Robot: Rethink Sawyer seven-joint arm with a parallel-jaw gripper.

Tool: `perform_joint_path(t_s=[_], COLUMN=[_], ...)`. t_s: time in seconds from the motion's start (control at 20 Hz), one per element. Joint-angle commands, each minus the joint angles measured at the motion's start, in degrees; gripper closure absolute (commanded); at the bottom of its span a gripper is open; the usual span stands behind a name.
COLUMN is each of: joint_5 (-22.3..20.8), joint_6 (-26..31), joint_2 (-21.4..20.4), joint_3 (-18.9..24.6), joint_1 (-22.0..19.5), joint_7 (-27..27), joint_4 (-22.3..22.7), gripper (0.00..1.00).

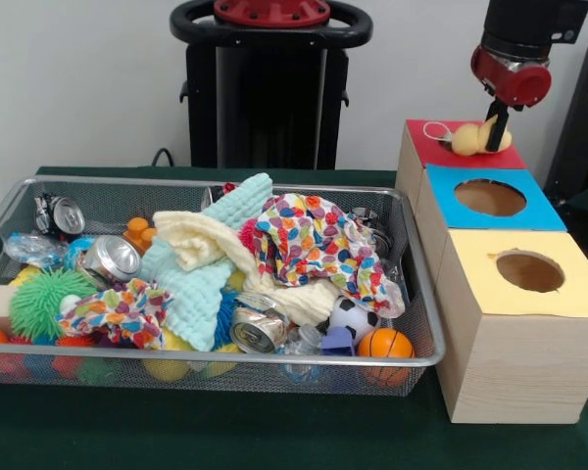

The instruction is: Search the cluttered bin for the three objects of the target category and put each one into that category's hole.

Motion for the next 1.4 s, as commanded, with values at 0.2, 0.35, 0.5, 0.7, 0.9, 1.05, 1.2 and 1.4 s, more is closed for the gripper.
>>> perform_joint_path(t_s=[0.2, 0.35, 0.5, 0.7, 0.9, 1.05, 1.2, 1.4], joint_5=[2.8, 3.2, 3.7, 4.0, 4.4, 4.8, 5.0, 5.2], joint_6=[0.1, -1.8, -4.4, -7.6, -7.8, -7.7, -8.5, -9.3], joint_2=[-0.4, -0.5, -0.7, -0.7, -0.5, -0.1, 0.0, 0.1], joint_3=[5.1, 6.1, 7.7, 9.5, 9.5, 9.5, 10.0, 10.8], joint_1=[-0.7, -1.1, -1.8, -2.8, -1.7, -0.8, -1.2, -1.9], joint_7=[11.4, 11.0, 10.4, 9.9, 11.1, 12.0, 11.7, 11.2], joint_4=[6.3, 7.5, 9.2, 11.0, 11.1, 10.8, 11.0, 11.3], gripper=[1.00, 1.00, 1.00, 1.00, 1.00, 1.00, 1.00, 1.00])
